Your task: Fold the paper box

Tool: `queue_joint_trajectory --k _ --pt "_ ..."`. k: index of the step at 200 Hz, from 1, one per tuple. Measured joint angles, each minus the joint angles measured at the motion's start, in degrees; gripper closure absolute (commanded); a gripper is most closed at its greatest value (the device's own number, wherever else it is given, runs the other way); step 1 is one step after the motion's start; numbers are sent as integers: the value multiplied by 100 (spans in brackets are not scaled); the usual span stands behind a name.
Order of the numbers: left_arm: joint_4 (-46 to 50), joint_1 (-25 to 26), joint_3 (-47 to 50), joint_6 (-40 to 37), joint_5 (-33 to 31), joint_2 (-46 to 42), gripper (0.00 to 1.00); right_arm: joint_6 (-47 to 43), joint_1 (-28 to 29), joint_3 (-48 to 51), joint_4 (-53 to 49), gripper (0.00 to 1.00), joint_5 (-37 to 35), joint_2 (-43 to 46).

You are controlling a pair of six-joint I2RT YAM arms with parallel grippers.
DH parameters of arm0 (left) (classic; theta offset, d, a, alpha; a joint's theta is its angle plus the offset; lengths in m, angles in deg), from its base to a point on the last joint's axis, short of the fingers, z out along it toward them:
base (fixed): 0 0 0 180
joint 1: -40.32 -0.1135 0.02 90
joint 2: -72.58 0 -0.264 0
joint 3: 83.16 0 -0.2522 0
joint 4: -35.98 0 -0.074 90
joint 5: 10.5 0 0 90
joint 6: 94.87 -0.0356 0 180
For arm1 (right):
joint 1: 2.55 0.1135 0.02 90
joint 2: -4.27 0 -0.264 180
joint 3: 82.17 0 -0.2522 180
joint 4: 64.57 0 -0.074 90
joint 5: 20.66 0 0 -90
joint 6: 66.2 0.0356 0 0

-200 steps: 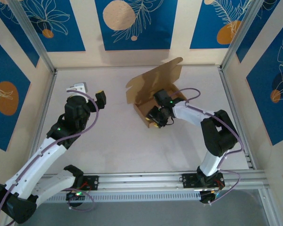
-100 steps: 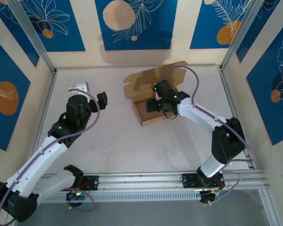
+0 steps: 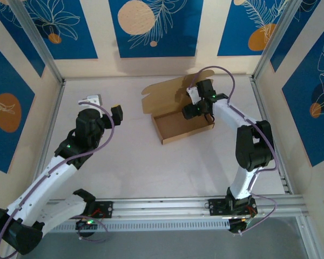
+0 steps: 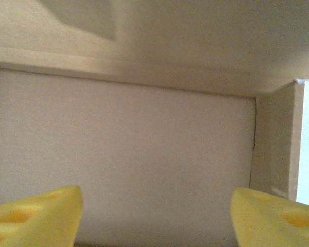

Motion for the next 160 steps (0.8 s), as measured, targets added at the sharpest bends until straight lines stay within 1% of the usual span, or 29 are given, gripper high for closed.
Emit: queue_joint_trajectory --k 23,50,64,87,101,127,160 --pt "-7 0 0 0 2 0 0 -74 -79 -247 7 22 111 -315" --pt "-7 0 0 0 22 0 0 -63 -256 -385 -13 28 -11 -638" --pt "-7 0 0 0 22 0 0 -48 -319 -254 79 31 -96 -588" --pt "-11 0 0 0 26 7 0 2 -455 227 299 34 -188 -212" --pt "-15 0 0 2 42 39 0 103 -551 328 302 35 -219 -63" --pt "-11 0 0 17 98 111 0 315 -763 291 267 36 -267 -74" --pt "-13 0 0 20 131 118 0 555 -861 271 107 44 -422 -280"
